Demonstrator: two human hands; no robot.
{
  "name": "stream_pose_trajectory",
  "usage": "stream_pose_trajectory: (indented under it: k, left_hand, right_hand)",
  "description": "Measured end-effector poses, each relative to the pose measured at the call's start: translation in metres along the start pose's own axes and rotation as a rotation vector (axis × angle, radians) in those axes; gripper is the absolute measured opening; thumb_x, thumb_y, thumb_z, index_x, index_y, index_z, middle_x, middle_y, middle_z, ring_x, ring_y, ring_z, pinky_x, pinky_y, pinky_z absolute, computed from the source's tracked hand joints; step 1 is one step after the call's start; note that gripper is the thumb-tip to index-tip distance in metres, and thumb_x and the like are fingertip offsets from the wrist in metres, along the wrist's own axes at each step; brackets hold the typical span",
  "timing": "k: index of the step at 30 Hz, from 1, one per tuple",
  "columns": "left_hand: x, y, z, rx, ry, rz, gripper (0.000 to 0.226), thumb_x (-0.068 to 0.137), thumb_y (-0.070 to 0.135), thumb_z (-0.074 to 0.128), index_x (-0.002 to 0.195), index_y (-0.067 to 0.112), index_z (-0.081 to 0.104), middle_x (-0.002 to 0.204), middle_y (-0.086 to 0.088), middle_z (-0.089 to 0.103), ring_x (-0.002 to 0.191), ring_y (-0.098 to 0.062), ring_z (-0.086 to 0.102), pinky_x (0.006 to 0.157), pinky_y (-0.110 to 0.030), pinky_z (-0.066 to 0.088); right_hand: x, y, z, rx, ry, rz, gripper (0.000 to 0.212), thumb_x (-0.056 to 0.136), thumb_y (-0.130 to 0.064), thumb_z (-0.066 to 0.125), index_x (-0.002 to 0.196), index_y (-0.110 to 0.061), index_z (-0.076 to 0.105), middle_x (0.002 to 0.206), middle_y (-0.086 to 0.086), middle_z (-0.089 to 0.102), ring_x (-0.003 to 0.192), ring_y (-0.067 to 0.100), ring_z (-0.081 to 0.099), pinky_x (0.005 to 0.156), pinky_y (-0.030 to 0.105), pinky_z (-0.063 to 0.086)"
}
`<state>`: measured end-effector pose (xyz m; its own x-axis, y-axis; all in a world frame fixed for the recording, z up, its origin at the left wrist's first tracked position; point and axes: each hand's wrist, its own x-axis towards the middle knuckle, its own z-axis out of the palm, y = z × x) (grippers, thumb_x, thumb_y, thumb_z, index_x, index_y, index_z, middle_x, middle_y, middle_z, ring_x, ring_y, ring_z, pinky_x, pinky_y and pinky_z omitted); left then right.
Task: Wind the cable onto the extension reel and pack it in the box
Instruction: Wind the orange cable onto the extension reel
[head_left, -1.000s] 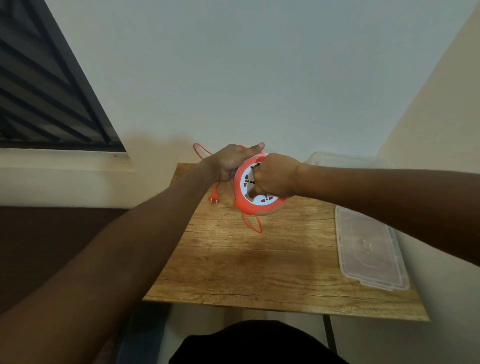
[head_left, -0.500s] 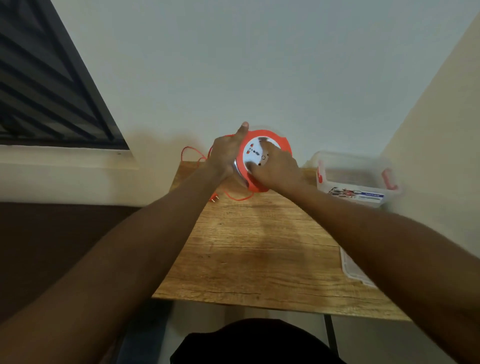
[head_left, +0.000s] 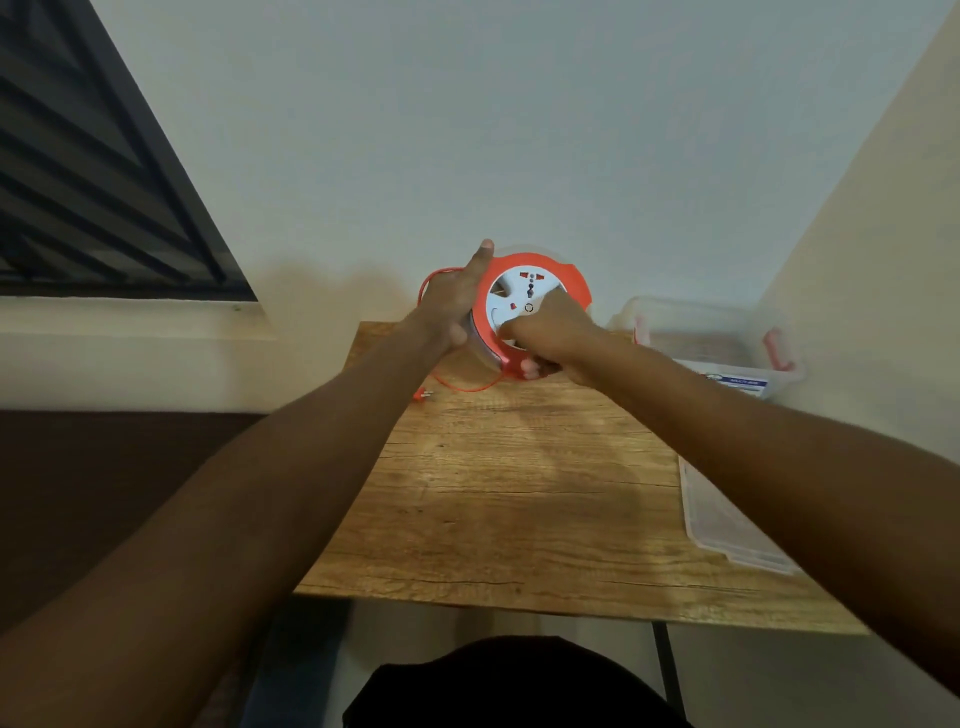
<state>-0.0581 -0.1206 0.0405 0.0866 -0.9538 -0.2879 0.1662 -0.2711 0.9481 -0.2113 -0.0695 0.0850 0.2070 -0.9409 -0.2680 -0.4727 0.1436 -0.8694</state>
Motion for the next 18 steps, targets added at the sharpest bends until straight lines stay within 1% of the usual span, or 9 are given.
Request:
stream_pose_trajectory:
  k: [2,4,5,7,9,10,14,16,18]
  left_hand:
    - [-0.002,0.003,0.0,-0.039,-0.038,-0.018,0.06,0.094,0.061,0.061,0.118,0.007,0.075,0.11,-0.015,0.08,0.101,-0.035,0.078,0.087,-0.05,0.064]
    - [-0.002,0.005,-0.002,-0.044,-0.07,-0.026,0.052,0.097,0.058,0.061,0.1,0.009,0.078,0.096,-0.013,0.082,0.084,-0.03,0.08,0.069,-0.043,0.066]
    - [-0.001,0.005,-0.004,-0.033,-0.082,-0.025,0.051,0.098,0.056,0.061,0.092,0.009,0.078,0.092,-0.013,0.082,0.079,-0.03,0.08,0.066,-0.042,0.065]
    - [0.001,0.003,-0.009,0.041,-0.093,-0.018,0.056,0.099,0.055,0.06,0.095,0.002,0.076,0.102,-0.018,0.079,0.087,-0.034,0.077,0.079,-0.049,0.065]
    - [0.002,0.001,-0.013,0.135,-0.107,-0.016,0.061,0.099,0.057,0.059,0.11,-0.001,0.07,0.115,-0.026,0.071,0.1,-0.04,0.069,0.097,-0.055,0.056]
    - [0.001,-0.001,-0.013,0.174,-0.117,-0.016,0.061,0.098,0.058,0.059,0.111,-0.001,0.069,0.115,-0.028,0.068,0.101,-0.04,0.067,0.099,-0.054,0.054]
    - [0.005,-0.003,-0.011,0.263,-0.178,-0.047,0.056,0.095,0.06,0.062,0.089,0.005,0.072,0.092,-0.022,0.072,0.077,-0.032,0.071,0.078,-0.042,0.059]
    - [0.006,-0.003,-0.011,0.277,-0.213,-0.058,0.054,0.095,0.059,0.063,0.086,0.007,0.072,0.085,-0.016,0.073,0.071,-0.028,0.072,0.072,-0.037,0.061]
    - [0.005,-0.004,-0.012,0.307,-0.221,-0.049,0.055,0.095,0.059,0.063,0.087,0.006,0.072,0.085,-0.016,0.072,0.072,-0.028,0.073,0.074,-0.039,0.061]
  right_hand:
    - [-0.002,-0.001,-0.012,-0.276,0.05,-0.122,0.009,0.08,-0.01,0.064,0.08,-0.008,0.054,0.072,0.014,0.064,0.055,0.024,0.062,0.056,0.036,0.055]
    - [0.0,-0.002,-0.026,-0.549,0.121,-0.226,0.013,0.077,-0.016,0.07,0.083,-0.009,0.061,0.084,0.009,0.065,0.072,0.024,0.063,0.064,0.037,0.053]
    - [0.002,-0.003,-0.034,-0.683,0.16,-0.291,0.017,0.077,-0.019,0.071,0.092,-0.012,0.065,0.092,0.007,0.065,0.08,0.023,0.063,0.068,0.035,0.051]
    - [0.006,-0.005,-0.047,-0.93,0.188,-0.464,0.025,0.081,-0.022,0.067,0.106,-0.021,0.068,0.104,0.004,0.066,0.091,0.025,0.063,0.073,0.032,0.05]
    - [0.009,-0.008,-0.057,-1.213,0.079,-0.656,0.028,0.086,-0.023,0.065,0.114,-0.027,0.066,0.112,0.004,0.064,0.088,0.027,0.063,0.071,0.035,0.053]
    - [0.01,-0.008,-0.062,-1.36,-0.013,-0.742,0.033,0.087,-0.024,0.066,0.12,-0.03,0.064,0.119,0.004,0.059,0.087,0.027,0.063,0.069,0.036,0.054]
    - [0.012,0.003,-0.065,-1.724,-0.308,-0.984,0.061,0.086,-0.017,0.072,0.137,-0.04,0.048,0.149,0.007,0.032,0.096,0.027,0.062,0.061,0.033,0.052]
    - [0.011,0.008,-0.059,-1.823,-0.375,-1.09,0.067,0.089,-0.014,0.069,0.142,-0.043,0.041,0.153,0.013,0.024,0.103,0.032,0.062,0.063,0.036,0.058]
    - [0.009,0.009,-0.053,-1.894,-0.379,-1.139,0.067,0.093,-0.015,0.063,0.145,-0.043,0.034,0.152,0.016,0.024,0.105,0.036,0.062,0.064,0.039,0.059]
